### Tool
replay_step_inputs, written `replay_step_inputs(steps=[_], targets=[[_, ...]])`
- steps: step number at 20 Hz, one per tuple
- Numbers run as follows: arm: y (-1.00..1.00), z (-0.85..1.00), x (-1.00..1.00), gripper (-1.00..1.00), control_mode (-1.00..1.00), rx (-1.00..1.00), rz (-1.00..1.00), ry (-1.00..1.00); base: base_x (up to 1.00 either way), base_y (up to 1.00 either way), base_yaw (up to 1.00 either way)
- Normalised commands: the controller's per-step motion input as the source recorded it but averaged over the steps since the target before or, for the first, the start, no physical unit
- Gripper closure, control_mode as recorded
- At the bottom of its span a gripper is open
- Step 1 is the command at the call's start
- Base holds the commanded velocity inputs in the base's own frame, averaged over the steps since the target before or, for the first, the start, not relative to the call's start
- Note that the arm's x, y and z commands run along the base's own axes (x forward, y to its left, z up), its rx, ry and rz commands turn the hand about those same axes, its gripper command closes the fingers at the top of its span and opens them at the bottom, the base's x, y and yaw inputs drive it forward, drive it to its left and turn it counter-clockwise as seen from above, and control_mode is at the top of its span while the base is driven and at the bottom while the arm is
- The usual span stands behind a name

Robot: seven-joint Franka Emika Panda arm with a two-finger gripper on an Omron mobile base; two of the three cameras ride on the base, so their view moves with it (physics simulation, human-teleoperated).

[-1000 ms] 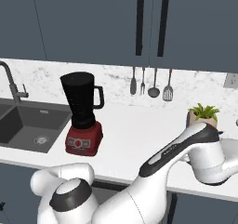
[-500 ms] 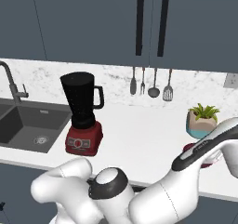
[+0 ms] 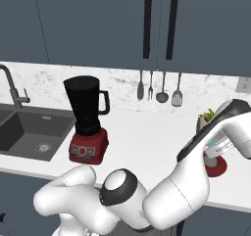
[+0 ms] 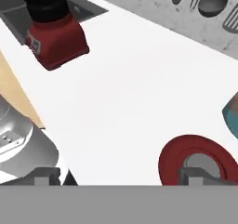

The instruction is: Close the lid blender by securely placing the lid on top.

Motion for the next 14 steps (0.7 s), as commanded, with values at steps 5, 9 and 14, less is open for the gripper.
replay_step_inputs(steps=[5,9,14], targets=[[0.42,-0.58,0.17,-1.0,-1.0,-0.33,-0.26,0.27,0.0,0.0,0.0],[0.45,-0.99,0.16,-1.0,-1.0,-0.26,-0.27,0.23,0.0,0.0,0.0],[0.11,-0.33,0.36,-1.0,-1.0,-0.02,-0.29,0.07,0.0,0.0,0.0]])
